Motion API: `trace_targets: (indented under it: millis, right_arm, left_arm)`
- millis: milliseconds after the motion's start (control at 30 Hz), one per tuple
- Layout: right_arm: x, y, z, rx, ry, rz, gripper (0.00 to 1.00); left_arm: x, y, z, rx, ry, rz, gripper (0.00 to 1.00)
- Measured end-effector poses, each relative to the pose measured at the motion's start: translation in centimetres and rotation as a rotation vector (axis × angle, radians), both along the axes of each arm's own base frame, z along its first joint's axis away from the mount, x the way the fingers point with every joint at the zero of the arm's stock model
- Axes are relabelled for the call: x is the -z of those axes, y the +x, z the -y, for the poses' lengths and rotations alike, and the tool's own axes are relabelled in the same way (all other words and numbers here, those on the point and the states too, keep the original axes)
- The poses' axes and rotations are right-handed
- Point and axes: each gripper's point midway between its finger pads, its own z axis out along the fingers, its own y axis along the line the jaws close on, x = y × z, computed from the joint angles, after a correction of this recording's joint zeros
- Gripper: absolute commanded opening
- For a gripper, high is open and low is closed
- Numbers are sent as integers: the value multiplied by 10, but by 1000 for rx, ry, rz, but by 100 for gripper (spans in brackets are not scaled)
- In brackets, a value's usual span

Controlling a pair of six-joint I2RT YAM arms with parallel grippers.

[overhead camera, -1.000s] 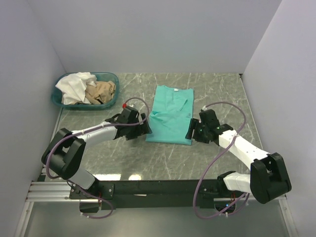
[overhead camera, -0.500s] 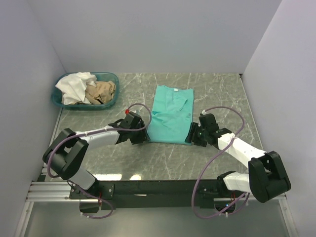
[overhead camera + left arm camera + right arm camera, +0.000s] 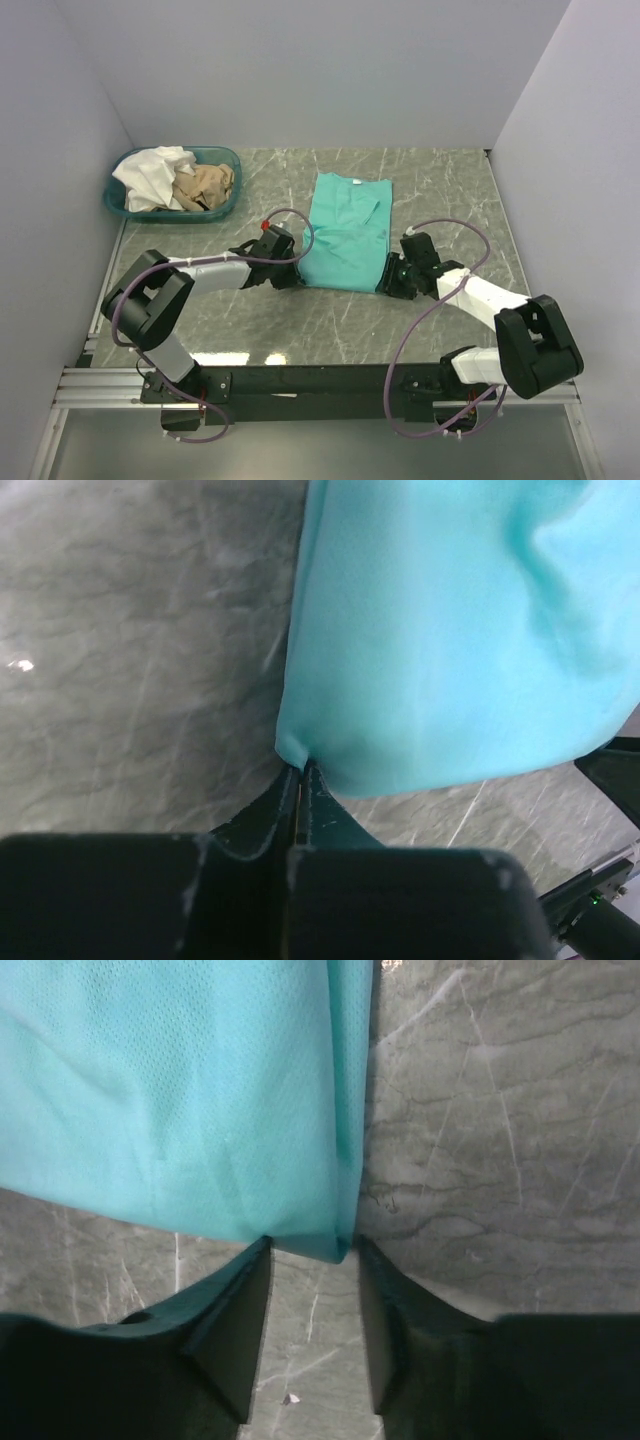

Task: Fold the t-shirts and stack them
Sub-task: Fold the tshirt

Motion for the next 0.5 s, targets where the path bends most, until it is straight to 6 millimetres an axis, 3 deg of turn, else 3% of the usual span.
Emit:
trace_targets:
  millis: [200,367,500]
  right_arm:
    - [4,0,-3,-13,7,-11,2]
    - [3,-1,-6,-25,22,-13,0]
    - [-3,-11,-6,-39,48,2,0]
  left_arm:
    - [-1,3,4,9,0,12,1]
    - [-2,1,3,17,11,28,1]
    - [-5,-17,-3,47,26,47,1]
